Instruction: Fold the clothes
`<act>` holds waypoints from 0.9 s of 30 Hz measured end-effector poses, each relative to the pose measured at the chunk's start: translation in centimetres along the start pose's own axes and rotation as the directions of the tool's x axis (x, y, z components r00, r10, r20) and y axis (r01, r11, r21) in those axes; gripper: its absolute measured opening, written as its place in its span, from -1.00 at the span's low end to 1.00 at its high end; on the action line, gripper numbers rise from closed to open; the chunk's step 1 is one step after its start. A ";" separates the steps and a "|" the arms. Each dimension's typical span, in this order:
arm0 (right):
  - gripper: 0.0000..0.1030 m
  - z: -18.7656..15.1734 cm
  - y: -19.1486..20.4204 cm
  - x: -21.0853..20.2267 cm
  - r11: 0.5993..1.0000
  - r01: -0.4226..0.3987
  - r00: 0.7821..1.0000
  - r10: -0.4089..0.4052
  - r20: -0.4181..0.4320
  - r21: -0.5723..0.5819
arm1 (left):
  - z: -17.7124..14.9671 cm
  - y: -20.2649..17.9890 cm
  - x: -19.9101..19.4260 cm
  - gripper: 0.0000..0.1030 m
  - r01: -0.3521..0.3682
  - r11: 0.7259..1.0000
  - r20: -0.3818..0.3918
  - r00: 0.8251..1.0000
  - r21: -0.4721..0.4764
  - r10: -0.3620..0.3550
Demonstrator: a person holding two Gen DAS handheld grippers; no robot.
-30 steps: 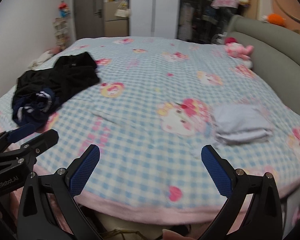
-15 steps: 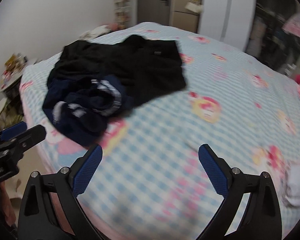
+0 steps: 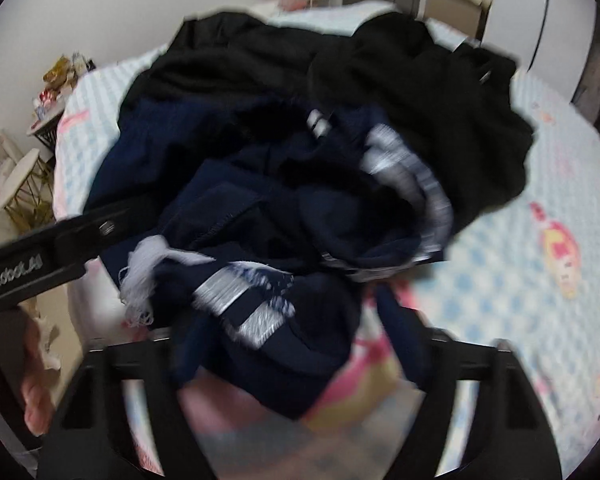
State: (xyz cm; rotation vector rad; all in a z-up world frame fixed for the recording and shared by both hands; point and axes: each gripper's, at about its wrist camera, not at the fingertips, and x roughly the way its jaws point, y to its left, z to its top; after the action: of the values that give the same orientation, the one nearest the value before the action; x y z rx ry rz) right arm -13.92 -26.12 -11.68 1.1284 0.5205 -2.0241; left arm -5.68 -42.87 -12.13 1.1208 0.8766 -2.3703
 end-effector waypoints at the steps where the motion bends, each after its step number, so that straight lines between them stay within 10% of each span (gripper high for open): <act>1: -0.18 0.2 0.2 1.0 1.000 -0.013 1.000 0.013 -0.019 -0.002 | 0.2 -0.1 0.6 -0.06 0.006 1.000 -0.015 1.000 0.003 -0.006; 5: -0.71 0.0 -0.6 1.0 0.999 -0.045 0.999 0.045 -0.017 0.010 | 0.1 -1.5 1.0 -0.54 0.028 0.999 -0.027 0.999 0.032 -0.027; 17: -0.81 -5.0 -5.3 -7.3 0.996 0.088 0.995 -0.089 0.041 0.032 | -6.0 -10.3 -1.5 -0.69 0.179 0.970 -0.120 0.980 0.167 -0.160; 27: -0.89 -17.4 -14.9 -16.5 0.937 0.270 0.962 -0.271 -0.024 0.220 | -15.0 -20.6 -0.6 -0.80 0.413 0.883 -0.345 0.881 0.223 -0.324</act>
State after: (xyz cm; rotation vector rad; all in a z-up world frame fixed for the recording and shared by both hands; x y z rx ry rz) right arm -10.38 1.53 -6.99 1.2358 0.4756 -2.3718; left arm -8.63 -17.58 -11.28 1.5854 0.9320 -2.7603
